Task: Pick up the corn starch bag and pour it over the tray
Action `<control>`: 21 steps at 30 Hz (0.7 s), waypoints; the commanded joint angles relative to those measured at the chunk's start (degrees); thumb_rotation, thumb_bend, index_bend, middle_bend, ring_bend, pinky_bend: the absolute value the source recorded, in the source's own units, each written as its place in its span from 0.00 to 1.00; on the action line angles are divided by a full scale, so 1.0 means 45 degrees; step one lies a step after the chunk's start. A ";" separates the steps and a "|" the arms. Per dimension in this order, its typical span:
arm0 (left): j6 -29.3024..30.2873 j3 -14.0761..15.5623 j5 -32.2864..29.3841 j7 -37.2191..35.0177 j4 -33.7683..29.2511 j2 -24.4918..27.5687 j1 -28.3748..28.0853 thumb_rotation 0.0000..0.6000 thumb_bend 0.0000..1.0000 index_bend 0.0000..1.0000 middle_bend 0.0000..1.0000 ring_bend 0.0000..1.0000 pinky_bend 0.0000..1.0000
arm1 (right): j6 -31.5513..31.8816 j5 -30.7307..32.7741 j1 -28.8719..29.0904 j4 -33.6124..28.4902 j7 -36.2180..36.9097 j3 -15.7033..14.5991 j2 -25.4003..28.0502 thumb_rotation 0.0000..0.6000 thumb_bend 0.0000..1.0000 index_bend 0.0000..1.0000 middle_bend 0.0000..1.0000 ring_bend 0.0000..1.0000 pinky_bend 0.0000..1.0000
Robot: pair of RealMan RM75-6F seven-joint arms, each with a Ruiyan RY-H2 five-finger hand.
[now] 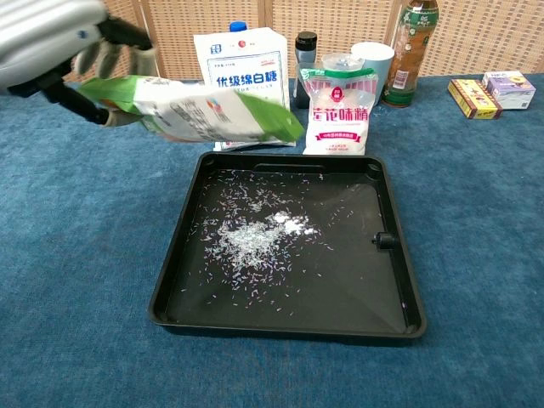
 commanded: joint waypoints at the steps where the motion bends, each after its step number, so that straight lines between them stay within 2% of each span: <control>1: 0.0609 -0.0458 -0.2344 -0.3787 0.1547 -0.1925 0.1217 1.00 0.41 0.80 0.62 0.65 0.67 | -0.0043 0.0000 0.0021 0.0001 -0.0079 -0.0027 -0.0050 1.00 0.10 0.13 0.07 0.02 0.04; 10: 0.0668 -0.1095 -0.3405 -0.6382 0.3028 -0.3473 0.1632 1.00 0.41 0.80 0.62 0.65 0.66 | -0.0137 0.0088 0.0060 0.0066 -0.0142 -0.0035 -0.0115 1.00 0.10 0.13 0.07 0.02 0.04; 15: 0.0428 -0.1026 -0.3638 -0.6885 0.3553 -0.4065 0.1799 1.00 0.41 0.80 0.62 0.65 0.65 | -0.0122 0.0068 0.0062 0.0041 -0.0103 -0.0030 -0.0098 1.00 0.10 0.13 0.07 0.02 0.04; 21: 0.0223 -0.1416 -0.4088 -0.7017 0.4196 -0.5039 0.1730 1.00 0.40 0.80 0.62 0.65 0.62 | -0.0039 0.0057 0.0015 0.0005 0.0054 -0.0013 -0.0007 1.00 0.10 0.13 0.07 0.02 0.04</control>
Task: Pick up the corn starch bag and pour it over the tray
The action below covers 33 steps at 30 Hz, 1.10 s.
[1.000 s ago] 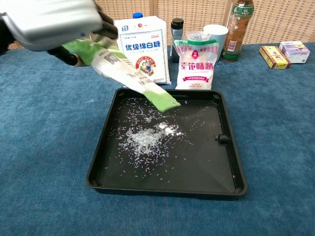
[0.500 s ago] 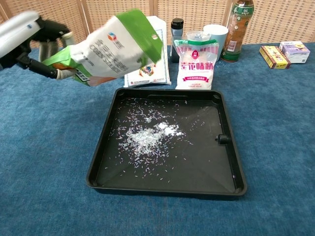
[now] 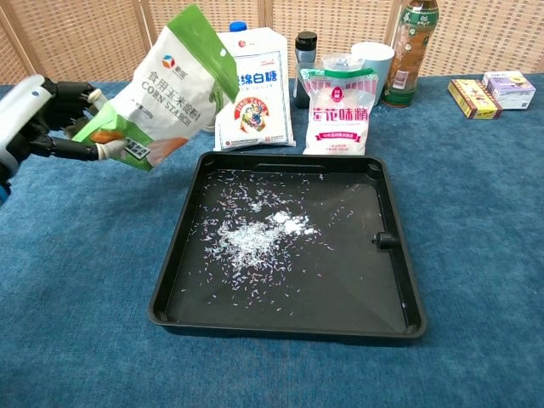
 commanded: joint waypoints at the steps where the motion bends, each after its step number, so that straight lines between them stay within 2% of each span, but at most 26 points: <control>1: -0.0144 -0.0173 -0.0184 0.0016 0.0433 -0.0590 -0.0062 1.00 0.40 0.80 0.62 0.65 0.62 | 0.0012 -0.0008 -0.0010 -0.0005 0.0042 0.0003 0.0023 1.00 0.10 0.13 0.07 0.02 0.04; 2: -0.0263 -0.0076 -0.0119 -0.0013 0.0477 -0.0633 -0.0086 1.00 0.40 0.80 0.61 0.63 0.58 | 0.0014 -0.0005 -0.0013 -0.0003 0.0052 0.0003 0.0031 1.00 0.10 0.13 0.07 0.02 0.04; 4: -0.0909 0.0306 0.0017 -0.0095 0.0373 -0.0476 -0.0151 1.00 0.38 0.74 0.52 0.51 0.45 | 0.0016 0.0006 -0.0015 0.0002 0.0062 0.0007 0.0040 1.00 0.10 0.13 0.07 0.02 0.04; 6: -0.1545 0.0521 -0.0024 0.0086 0.0110 -0.0195 -0.0213 1.00 0.32 0.51 0.25 0.23 0.23 | 0.0013 0.0015 -0.0011 0.0007 0.0082 0.0017 0.0046 1.00 0.10 0.13 0.07 0.02 0.04; 8: -0.1771 0.0557 -0.0051 0.0293 -0.0171 -0.0014 -0.0230 1.00 0.26 0.34 0.09 0.09 0.13 | 0.0015 0.0018 -0.0011 0.0009 0.0091 0.0021 0.0055 1.00 0.10 0.13 0.07 0.02 0.04; 9: -0.1770 0.0576 -0.0006 0.0334 -0.0255 0.0041 -0.0225 1.00 0.23 0.28 0.05 0.06 0.10 | 0.0020 0.0018 -0.0013 0.0012 0.0095 0.0023 0.0057 1.00 0.10 0.13 0.07 0.02 0.04; 11: -0.1560 0.0598 0.0177 0.0315 -0.0362 0.0108 -0.0183 1.00 0.19 0.22 0.01 0.03 0.07 | 0.0026 0.0030 -0.0015 0.0019 0.0104 0.0030 0.0061 1.00 0.10 0.13 0.07 0.02 0.04; 14: -0.1203 0.0683 0.0482 0.0310 -0.0409 0.0186 -0.0096 1.00 0.15 0.19 0.00 0.01 0.06 | -0.0006 0.0026 -0.0004 0.0019 0.0116 0.0020 0.0068 1.00 0.10 0.13 0.07 0.02 0.04; 19: -0.0631 0.0888 0.0876 0.0671 -0.0364 0.0343 0.0133 0.86 0.09 0.17 0.00 0.00 0.03 | -0.0037 -0.0027 0.0008 -0.0003 0.0038 -0.0024 0.0058 1.00 0.10 0.13 0.07 0.02 0.04; 21: -0.0574 0.1068 0.0900 0.1031 -0.0531 0.0557 0.0320 0.78 0.05 0.15 0.00 0.00 0.01 | -0.0020 -0.0041 0.0005 -0.0022 0.0016 -0.0025 0.0059 1.00 0.10 0.13 0.07 0.02 0.04; 24: -0.0476 0.1207 0.0891 0.1384 -0.0949 0.0895 0.0560 0.72 0.02 0.13 0.00 0.00 0.00 | -0.0013 -0.0069 0.0000 -0.0047 0.0009 -0.0041 0.0062 1.00 0.10 0.13 0.07 0.02 0.04; 33: 0.1206 0.1389 0.1353 0.1892 -0.2433 0.2739 0.1661 0.72 0.02 0.13 0.00 0.00 0.00 | 0.0026 -0.0182 -0.0014 -0.0126 -0.0088 -0.0094 0.0060 1.00 0.10 0.13 0.07 0.02 0.04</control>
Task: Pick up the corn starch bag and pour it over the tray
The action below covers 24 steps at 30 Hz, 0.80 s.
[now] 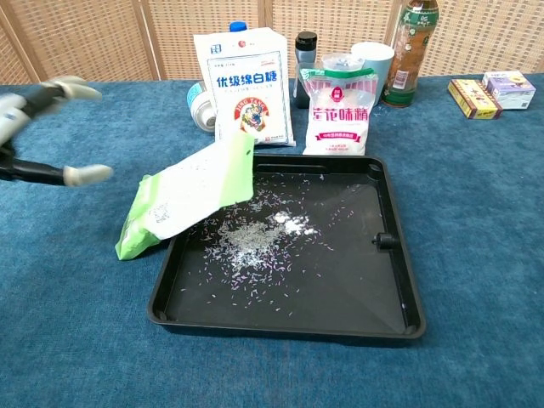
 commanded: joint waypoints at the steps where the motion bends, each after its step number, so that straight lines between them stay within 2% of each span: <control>1: 0.0864 0.0071 0.0254 0.0189 -0.0798 0.1092 0.0646 0.72 0.02 0.13 0.00 0.00 0.00 | 0.0004 -0.0011 -0.0002 -0.0015 -0.0023 -0.0008 0.0001 1.00 0.10 0.13 0.07 0.02 0.04; 10: 0.2177 0.0052 0.0156 0.0320 -0.1517 0.3539 0.1932 0.72 0.02 0.13 0.00 0.00 0.00 | -0.0008 -0.0099 0.0008 -0.0088 -0.0199 -0.0066 -0.0051 1.00 0.10 0.13 0.07 0.02 0.04; 14: 0.2173 0.0077 -0.0358 0.0738 -0.1794 0.4497 0.2483 0.72 0.02 0.13 0.00 0.00 0.00 | 0.0029 -0.0119 0.0001 -0.0117 -0.0310 -0.0071 -0.0064 1.00 0.10 0.13 0.07 0.02 0.04; 19: 0.1584 0.0342 -0.1384 0.1946 -0.3109 0.5770 0.3183 0.78 0.03 0.13 0.00 0.00 0.00 | 0.0240 -0.0104 -0.0040 -0.0064 -0.0698 -0.0005 -0.0115 1.00 0.10 0.13 0.07 0.02 0.04; 24: 0.1556 0.0609 -0.1897 0.3016 -0.4053 0.6494 0.3791 0.84 0.03 0.13 0.00 0.00 0.00 | 0.1156 -0.0235 -0.0204 0.0235 -0.1792 0.0266 -0.0452 1.00 0.10 0.13 0.07 0.02 0.04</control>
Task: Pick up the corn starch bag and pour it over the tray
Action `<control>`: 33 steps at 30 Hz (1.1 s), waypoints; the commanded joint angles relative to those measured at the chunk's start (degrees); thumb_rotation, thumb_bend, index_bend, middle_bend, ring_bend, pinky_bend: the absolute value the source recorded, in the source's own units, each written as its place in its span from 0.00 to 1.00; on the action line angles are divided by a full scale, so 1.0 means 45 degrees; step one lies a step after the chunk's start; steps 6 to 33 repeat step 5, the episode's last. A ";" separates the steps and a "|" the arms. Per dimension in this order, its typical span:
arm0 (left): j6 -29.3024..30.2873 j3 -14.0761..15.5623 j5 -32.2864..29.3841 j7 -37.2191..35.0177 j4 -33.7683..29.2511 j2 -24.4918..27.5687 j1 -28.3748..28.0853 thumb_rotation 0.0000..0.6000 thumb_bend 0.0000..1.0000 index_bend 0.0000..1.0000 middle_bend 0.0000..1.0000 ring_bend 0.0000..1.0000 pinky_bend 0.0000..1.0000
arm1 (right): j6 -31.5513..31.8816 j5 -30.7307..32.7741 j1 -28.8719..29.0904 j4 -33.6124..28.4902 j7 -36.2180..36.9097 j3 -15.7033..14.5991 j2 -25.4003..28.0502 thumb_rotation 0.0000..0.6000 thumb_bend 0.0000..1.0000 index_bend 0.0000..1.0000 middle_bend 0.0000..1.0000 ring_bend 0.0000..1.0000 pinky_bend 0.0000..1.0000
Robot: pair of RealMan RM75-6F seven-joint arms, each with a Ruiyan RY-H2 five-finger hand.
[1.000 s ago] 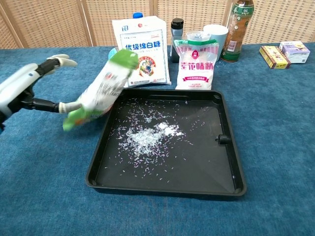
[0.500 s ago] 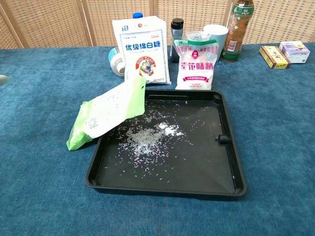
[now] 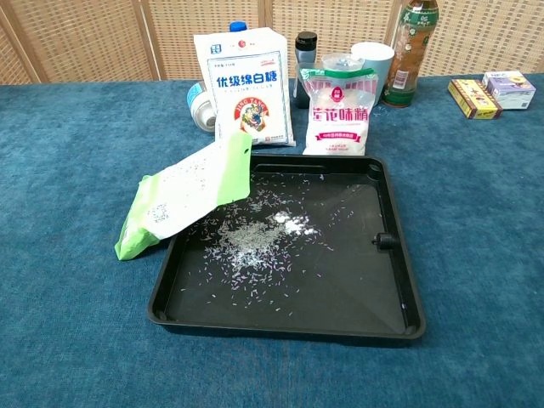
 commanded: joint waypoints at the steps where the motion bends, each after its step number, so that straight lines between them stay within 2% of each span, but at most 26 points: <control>1: 0.0013 0.0246 -0.0303 0.0663 -0.0773 0.0478 0.0546 0.84 0.03 0.13 0.00 0.00 0.00 | 0.0756 -0.0166 -0.0160 0.0179 -0.0692 0.0210 -0.0338 1.00 0.10 0.13 0.07 0.02 0.04; 5: 0.0036 0.0309 -0.0186 0.0930 -0.1137 0.0710 0.0686 0.86 0.03 0.13 0.00 0.00 0.00 | 0.0998 -0.0294 -0.0233 0.0142 -0.0831 0.0240 -0.0421 1.00 0.10 0.13 0.07 0.02 0.04; 33: 0.0036 0.0309 -0.0186 0.0930 -0.1137 0.0710 0.0686 0.86 0.03 0.13 0.00 0.00 0.00 | 0.0998 -0.0294 -0.0233 0.0142 -0.0831 0.0240 -0.0421 1.00 0.10 0.13 0.07 0.02 0.04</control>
